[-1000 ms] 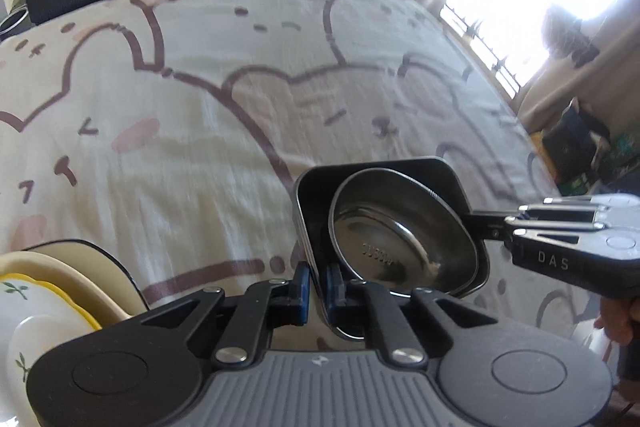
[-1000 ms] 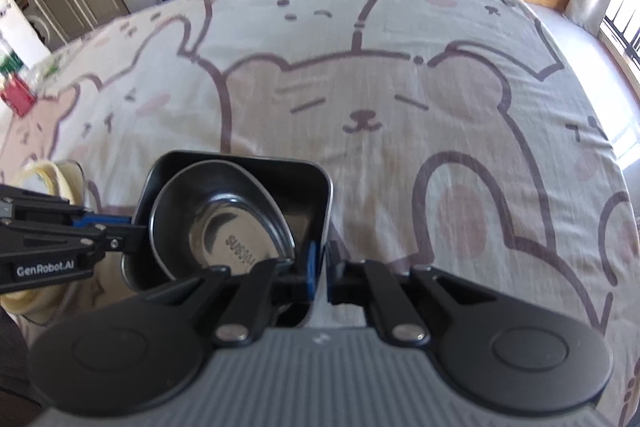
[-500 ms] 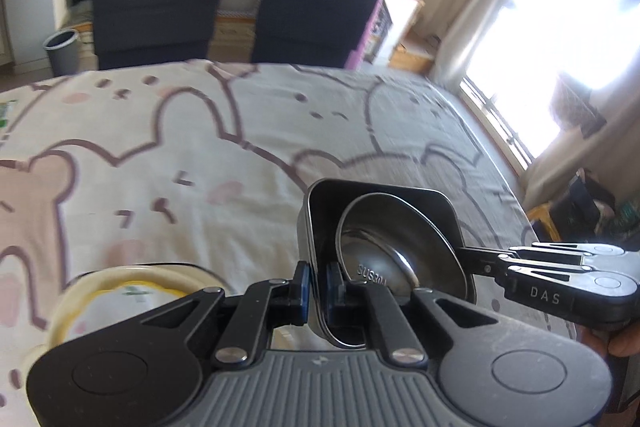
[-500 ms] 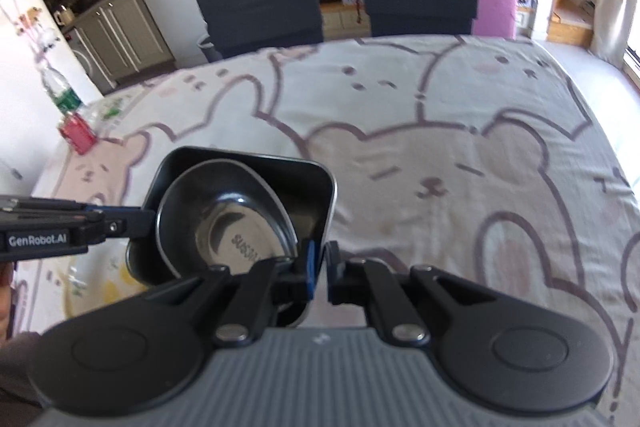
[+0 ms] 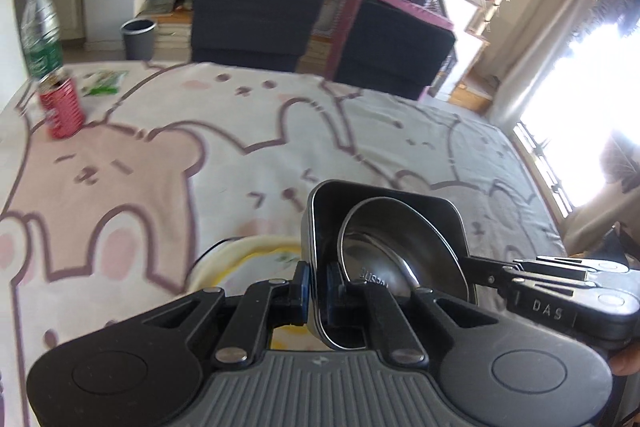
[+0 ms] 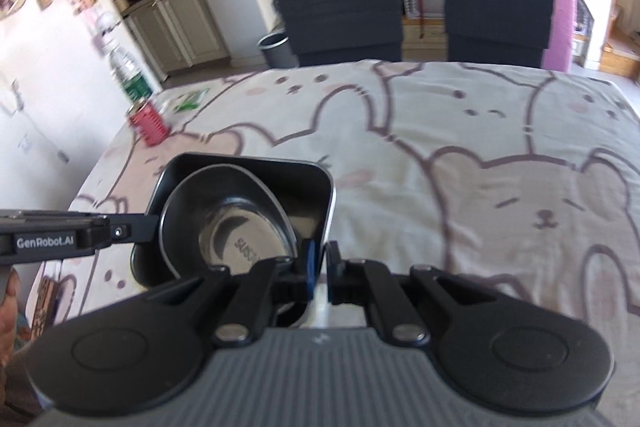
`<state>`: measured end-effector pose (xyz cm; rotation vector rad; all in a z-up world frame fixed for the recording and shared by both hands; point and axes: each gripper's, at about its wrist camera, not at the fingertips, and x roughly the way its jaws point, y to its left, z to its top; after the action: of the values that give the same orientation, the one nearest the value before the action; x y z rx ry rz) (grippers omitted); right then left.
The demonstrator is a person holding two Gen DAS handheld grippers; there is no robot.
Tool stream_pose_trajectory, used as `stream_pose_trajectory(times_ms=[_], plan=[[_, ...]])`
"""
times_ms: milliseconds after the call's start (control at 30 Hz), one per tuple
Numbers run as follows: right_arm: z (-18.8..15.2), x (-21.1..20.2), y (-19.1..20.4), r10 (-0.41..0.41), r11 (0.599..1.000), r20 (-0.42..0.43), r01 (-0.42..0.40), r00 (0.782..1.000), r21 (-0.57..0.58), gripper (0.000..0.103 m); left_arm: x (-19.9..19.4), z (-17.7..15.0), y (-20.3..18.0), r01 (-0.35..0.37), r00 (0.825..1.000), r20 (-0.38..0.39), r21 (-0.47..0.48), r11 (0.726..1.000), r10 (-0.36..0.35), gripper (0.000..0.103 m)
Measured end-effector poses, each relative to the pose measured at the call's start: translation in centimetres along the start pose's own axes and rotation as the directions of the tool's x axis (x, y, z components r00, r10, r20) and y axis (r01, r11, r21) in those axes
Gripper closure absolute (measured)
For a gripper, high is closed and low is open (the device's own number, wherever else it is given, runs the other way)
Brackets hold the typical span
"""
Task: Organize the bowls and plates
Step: 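Lower the small steel bowl into the steel trays atop the bowls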
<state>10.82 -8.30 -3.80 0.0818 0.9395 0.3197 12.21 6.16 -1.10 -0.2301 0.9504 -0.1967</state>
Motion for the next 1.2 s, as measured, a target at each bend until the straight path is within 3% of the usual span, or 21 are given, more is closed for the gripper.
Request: stream_pose_trajectory(times_ms=[200,467,1200], plan=[[-0.8,2.8,4.1,0.011,0.997,-0.082,-0.017,0.997,-0.076,0.095,-0.1,-1.3,3.0,-0.035,0.999,-0.032,-0.027,0.999,0.035,0.095],[-2.1,4.6,6.4,-0.003,0.995,-0.142,-0.011,0.990,-0.097,0.095,1.3,-2.6,5.5,-0.050,0.994,-0.098,-0.057,0.997,0.044,0.094],[-1.8,6.2,6.4,-0.045,0.995,-0.182,0.028,0.982,-0.094,0.095,2.5,-2.8,6.1,-0.024,0.990,-0.138,-0.047,0.999,0.017,0.094]])
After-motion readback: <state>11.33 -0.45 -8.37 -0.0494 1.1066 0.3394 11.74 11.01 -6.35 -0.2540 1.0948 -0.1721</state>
